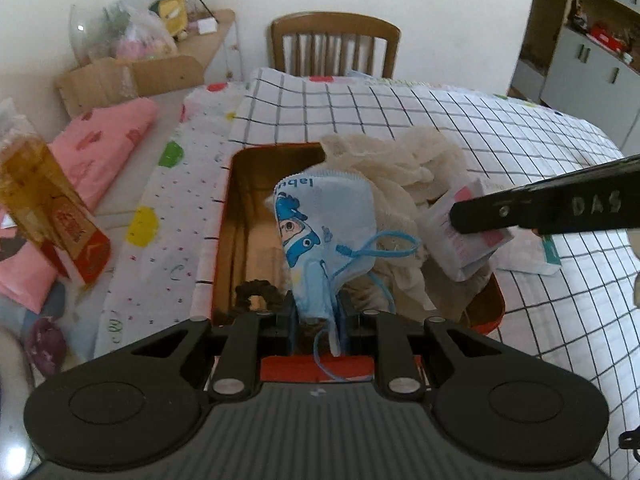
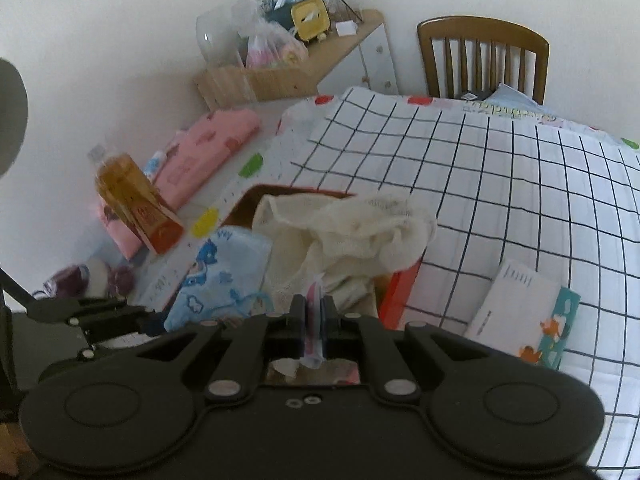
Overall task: Organize soft objects
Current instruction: 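Open the left tool to drop the mask while the right tool releases the wipe packet into the tin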
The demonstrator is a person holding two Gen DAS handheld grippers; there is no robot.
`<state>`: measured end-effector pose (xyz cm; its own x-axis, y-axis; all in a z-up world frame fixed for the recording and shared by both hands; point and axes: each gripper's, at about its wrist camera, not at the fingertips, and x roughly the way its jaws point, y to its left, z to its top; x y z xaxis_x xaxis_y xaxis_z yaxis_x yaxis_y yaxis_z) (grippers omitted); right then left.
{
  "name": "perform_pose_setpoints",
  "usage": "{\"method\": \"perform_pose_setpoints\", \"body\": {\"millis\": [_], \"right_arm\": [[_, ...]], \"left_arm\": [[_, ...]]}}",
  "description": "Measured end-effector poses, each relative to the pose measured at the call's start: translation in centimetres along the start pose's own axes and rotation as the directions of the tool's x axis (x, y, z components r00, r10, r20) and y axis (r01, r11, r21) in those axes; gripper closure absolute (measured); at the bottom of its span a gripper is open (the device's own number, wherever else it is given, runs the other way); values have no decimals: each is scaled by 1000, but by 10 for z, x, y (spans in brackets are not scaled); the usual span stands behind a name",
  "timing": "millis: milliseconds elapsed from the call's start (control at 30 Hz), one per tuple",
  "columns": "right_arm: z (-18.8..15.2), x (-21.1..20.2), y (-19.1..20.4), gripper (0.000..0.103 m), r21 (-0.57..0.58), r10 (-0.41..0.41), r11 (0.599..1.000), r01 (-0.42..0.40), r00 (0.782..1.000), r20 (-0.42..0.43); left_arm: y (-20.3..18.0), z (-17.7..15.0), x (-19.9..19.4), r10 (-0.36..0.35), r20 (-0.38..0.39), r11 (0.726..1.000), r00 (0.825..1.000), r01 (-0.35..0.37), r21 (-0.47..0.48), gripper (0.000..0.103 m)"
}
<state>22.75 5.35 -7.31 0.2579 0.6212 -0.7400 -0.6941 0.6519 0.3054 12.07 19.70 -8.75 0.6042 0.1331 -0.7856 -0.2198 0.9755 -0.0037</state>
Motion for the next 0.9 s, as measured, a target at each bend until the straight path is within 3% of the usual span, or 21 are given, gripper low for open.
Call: {"method": "perform_pose_setpoints", "body": {"millis": [500, 600, 667, 900], "right_arm": [[-10, 18, 7, 94, -104, -23, 994, 20, 999, -30], [-11, 18, 6, 89, -108, -17, 994, 13, 999, -35], [-12, 18, 4, 88, -110, -12, 994, 7, 999, -41], [-13, 13, 6, 80, -132, -2, 991, -3, 999, -36]], "left_arm": [[-1, 3, 14, -32, -58, 999, 998, 33, 11, 80], [-1, 4, 13, -37, -53, 999, 998, 38, 7, 67], [-1, 3, 11, -43, -43, 999, 998, 43, 8, 39], [-3, 3, 3, -50, -22, 999, 999, 50, 2, 35]]}}
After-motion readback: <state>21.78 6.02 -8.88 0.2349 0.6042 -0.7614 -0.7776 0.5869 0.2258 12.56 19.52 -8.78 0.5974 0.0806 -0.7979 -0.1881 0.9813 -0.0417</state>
